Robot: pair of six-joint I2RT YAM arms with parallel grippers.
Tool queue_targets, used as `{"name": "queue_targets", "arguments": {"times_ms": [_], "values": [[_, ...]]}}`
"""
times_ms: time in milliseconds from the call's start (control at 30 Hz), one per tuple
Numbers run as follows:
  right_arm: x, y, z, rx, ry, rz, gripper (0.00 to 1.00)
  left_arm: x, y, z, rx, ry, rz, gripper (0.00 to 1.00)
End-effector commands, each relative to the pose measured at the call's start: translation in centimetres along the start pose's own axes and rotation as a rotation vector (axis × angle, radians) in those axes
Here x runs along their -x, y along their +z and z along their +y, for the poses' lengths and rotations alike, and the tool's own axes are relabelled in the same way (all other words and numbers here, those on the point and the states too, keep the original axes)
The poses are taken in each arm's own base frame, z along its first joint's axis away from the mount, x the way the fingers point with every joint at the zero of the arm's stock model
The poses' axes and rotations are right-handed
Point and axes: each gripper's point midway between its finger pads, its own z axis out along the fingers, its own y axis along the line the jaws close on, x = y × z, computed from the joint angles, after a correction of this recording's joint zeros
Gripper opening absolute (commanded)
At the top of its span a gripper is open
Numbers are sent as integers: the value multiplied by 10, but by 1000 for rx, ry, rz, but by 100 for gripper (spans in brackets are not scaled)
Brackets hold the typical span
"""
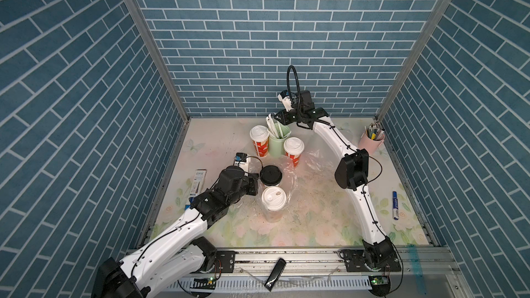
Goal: Pack milk tea into plastic carrier bags
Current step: Pick up the straw from the container.
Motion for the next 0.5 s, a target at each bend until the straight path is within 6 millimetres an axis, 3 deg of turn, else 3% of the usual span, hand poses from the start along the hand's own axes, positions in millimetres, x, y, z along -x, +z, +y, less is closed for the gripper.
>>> {"name": "queue_targets", "arguments": {"times_ms": [0, 233, 367, 467], "values": [[14, 0, 2, 12, -25, -49, 23, 3, 0, -1, -4, -1, -14, 0], [21, -7, 6, 16, -46, -67, 10, 3, -2, 0, -4, -3, -20, 0], [38, -24, 15, 11, -85, -111, 1, 5, -3, -1, -4, -3, -22, 0], [53, -41, 21, 1, -116, -149, 0, 7, -4, -2, -9, -4, -26, 0]]}}
